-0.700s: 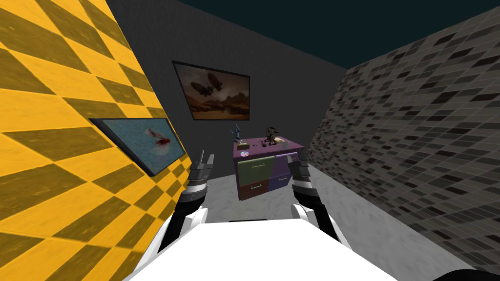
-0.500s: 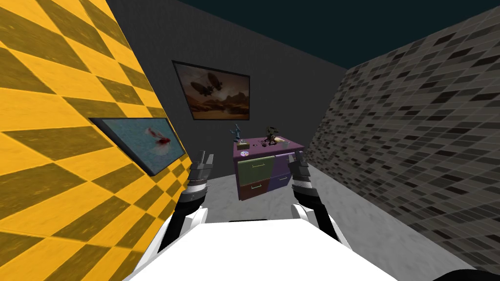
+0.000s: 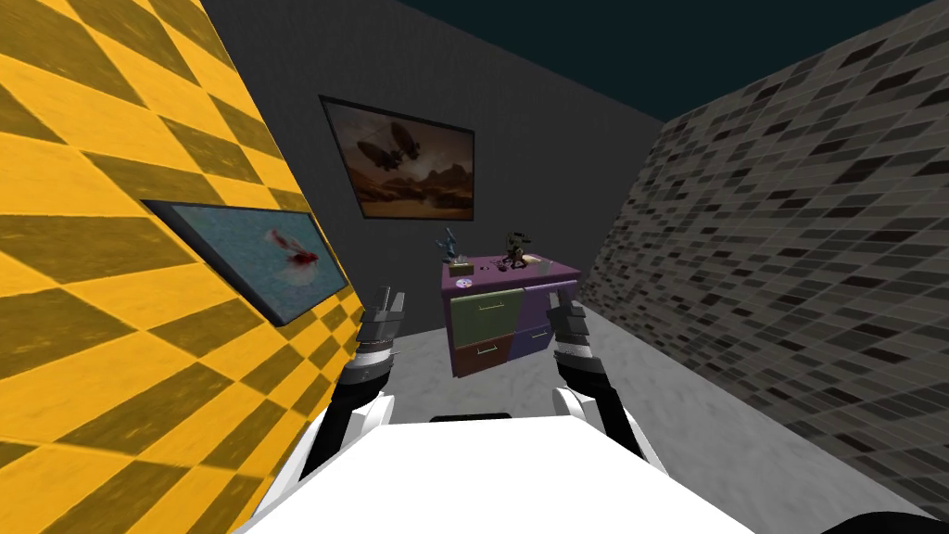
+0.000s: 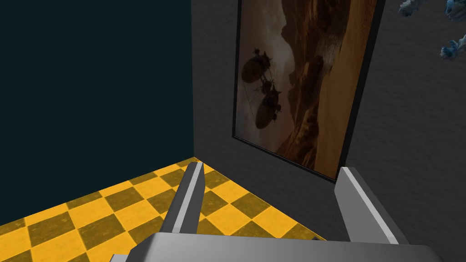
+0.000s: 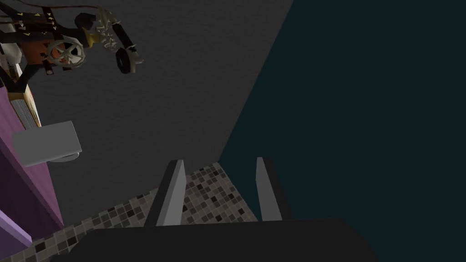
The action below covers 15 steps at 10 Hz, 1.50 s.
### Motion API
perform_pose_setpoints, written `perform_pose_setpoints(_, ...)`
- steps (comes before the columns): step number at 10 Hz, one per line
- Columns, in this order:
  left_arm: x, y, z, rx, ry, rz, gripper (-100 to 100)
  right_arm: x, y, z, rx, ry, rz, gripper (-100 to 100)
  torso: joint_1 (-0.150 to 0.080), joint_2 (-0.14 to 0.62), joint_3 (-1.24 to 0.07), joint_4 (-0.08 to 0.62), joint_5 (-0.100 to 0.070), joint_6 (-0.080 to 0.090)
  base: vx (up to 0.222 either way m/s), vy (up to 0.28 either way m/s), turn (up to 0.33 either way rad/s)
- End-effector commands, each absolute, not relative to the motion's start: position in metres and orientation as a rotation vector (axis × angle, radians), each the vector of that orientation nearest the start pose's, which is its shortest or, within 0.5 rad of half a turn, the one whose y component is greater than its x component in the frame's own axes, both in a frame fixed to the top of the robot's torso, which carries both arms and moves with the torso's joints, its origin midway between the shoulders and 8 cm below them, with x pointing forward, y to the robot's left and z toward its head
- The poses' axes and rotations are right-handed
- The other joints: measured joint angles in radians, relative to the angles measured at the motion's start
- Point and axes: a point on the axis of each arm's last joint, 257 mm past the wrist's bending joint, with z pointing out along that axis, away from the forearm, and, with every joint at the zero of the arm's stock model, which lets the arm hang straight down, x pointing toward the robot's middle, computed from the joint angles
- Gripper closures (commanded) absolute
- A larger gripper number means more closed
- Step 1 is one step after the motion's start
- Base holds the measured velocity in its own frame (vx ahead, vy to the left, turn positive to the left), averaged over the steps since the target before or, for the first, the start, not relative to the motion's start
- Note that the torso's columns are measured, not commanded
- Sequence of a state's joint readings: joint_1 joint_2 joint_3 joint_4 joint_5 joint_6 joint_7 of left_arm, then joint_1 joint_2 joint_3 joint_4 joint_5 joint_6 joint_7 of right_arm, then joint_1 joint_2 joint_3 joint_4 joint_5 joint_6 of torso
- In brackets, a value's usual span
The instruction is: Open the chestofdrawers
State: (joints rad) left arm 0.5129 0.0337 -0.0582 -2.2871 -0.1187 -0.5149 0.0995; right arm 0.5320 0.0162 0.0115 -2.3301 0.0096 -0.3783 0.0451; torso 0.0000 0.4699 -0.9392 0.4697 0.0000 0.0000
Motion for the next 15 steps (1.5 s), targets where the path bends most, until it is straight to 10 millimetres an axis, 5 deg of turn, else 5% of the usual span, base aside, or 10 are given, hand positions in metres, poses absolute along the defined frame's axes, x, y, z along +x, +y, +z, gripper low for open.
perform_pose_setpoints(1, 0.344, 0.242, 0.024, -0.597, 0.684, -1.379, 0, 0.352, -0.282, 0.013, 0.728, 0.684, 1.23, 0, 0.0, 0.074, -0.148, 0.074, 0.0, 0.0, 0.0, 0.0, 0.0)
perform_pose_setpoints(2, 0.344, 0.242, 0.024, -0.597, 0.684, -1.379, 0, 0.352, -0.282, 0.013, 0.728, 0.684, 1.23, 0, 0.0, 0.148, -0.295, 0.148, 0.0, 0.0, 0.0, 0.0, 0.0)
perform_pose_setpoints(3, 0.344, 0.242, 0.024, -0.597, 0.684, -1.379, 0, 0.357, -0.275, 0.007, 0.699, 0.738, 1.219, -100, 0.0, 0.221, -0.443, 0.221, 0.0, 0.0, 0.001, 0.002, 0.045)
perform_pose_setpoints(5, 0.344, 0.242, 0.023, -0.598, 0.684, -1.379, 0, 0.366, -0.265, -0.005, 0.659, 0.829, 1.187, -100, 0.0, 0.265, -0.531, 0.264, 0.0, 0.0, -0.013, 0.002, 0.065)
perform_pose_setpoints(15, 0.344, 0.242, 0.023, -0.598, 0.685, -1.379, 0, 0.421, -0.23, -0.099, 0.49, 1.248, 0.874, -100, 0.0, 0.268, -0.537, 0.268, 0.0, 0.0, -0.021, 0.005, 0.099)
